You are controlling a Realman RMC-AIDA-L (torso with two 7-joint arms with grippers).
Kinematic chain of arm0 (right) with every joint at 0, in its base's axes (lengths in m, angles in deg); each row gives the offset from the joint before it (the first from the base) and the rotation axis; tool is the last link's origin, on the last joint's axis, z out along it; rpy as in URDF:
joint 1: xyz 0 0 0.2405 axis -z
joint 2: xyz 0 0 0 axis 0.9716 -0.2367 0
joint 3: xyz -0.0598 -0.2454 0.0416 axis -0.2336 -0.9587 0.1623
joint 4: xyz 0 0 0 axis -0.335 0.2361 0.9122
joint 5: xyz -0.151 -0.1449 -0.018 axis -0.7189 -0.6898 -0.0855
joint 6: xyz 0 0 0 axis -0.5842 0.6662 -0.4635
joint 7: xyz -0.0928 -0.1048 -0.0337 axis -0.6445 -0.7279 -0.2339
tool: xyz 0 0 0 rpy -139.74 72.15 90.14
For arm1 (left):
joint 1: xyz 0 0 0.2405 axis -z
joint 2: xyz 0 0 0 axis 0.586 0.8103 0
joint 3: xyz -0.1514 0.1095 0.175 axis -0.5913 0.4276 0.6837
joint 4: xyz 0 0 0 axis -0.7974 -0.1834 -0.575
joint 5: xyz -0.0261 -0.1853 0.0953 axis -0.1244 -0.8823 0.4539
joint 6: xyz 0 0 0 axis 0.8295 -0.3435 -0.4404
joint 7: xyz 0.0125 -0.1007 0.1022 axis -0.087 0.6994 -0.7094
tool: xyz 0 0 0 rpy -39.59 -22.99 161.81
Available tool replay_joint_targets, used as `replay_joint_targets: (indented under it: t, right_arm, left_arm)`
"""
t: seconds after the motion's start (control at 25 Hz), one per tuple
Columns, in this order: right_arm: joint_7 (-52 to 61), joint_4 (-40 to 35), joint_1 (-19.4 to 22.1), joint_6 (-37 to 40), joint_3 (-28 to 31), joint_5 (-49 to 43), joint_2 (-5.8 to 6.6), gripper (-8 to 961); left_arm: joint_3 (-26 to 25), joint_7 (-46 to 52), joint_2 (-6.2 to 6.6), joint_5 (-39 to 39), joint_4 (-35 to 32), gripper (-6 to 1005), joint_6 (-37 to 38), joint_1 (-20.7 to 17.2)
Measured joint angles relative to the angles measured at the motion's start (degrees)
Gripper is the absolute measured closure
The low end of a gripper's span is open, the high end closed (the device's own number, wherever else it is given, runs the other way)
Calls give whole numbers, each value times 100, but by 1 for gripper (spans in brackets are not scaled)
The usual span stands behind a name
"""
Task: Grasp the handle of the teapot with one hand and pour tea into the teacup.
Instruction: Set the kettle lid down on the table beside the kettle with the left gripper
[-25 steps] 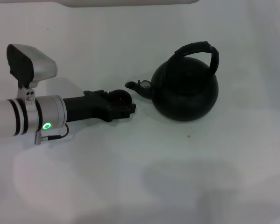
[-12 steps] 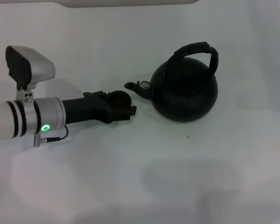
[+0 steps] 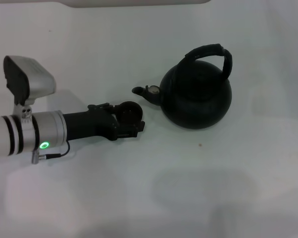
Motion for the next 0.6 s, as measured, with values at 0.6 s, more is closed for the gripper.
replay_joint_targets:
  t: [0.6]
  right_arm:
    - [0, 0, 0, -29, -4, 4, 1, 108]
  left_arm:
    - [-23, -55, 40, -31, -470, 117, -215, -322]
